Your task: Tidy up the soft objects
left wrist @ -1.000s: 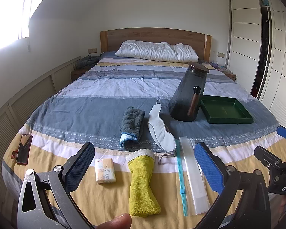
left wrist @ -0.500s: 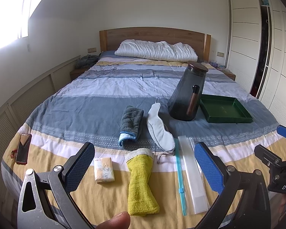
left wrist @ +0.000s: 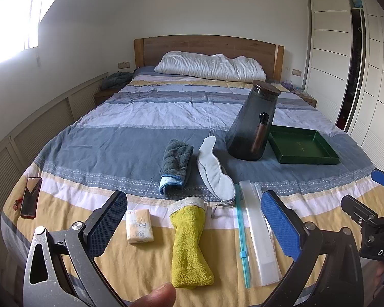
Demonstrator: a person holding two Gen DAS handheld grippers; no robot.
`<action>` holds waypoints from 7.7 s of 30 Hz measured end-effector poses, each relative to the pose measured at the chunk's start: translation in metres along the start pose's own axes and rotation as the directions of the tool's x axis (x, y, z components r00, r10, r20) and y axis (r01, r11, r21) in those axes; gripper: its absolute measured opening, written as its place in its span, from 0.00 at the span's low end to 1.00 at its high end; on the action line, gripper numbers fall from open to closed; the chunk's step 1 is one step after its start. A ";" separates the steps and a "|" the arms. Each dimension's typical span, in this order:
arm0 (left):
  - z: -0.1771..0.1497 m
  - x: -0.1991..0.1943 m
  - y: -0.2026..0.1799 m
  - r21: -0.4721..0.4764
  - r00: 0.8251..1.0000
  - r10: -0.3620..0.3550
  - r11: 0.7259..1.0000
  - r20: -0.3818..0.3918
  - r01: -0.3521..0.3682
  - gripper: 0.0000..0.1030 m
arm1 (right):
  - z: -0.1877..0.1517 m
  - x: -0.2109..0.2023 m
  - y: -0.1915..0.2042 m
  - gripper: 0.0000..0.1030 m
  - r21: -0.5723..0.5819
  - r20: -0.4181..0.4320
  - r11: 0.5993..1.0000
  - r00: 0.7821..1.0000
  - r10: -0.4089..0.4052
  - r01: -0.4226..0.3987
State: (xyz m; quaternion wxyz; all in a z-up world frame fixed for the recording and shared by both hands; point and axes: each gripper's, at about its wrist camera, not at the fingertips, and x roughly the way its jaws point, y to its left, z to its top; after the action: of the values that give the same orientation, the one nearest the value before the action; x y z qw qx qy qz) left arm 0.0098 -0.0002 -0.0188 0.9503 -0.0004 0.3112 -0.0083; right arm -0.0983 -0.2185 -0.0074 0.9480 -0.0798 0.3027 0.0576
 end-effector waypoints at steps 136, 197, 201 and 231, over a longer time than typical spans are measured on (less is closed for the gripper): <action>-0.079 0.202 0.016 -0.038 0.838 -0.014 0.999 -0.545 -0.008 0.14 | -0.038 0.232 -0.028 0.10 0.065 -0.370 0.985 0.913 0.175 -0.162; 0.116 0.245 -0.292 0.111 0.902 -0.204 0.958 -0.380 0.264 0.14 | 0.077 0.221 -0.289 0.10 0.193 -0.172 0.976 0.983 -0.064 0.097; 0.139 0.306 -0.320 0.118 0.903 -0.156 0.968 -0.400 0.220 0.14 | 0.096 0.287 -0.318 0.10 0.196 -0.202 0.975 0.977 -0.064 0.104; 0.125 0.451 -0.354 0.162 0.837 0.006 0.982 -0.547 0.099 0.37 | 0.114 0.513 -0.368 0.43 0.221 -0.388 0.965 0.920 -0.049 0.144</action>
State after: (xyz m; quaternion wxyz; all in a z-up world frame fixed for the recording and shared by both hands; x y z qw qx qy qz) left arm 0.4421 -0.3623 -0.1823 0.8179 0.0821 0.5664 -0.0600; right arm 0.4399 -0.5269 -0.1720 0.8757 0.0131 0.4807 -0.0438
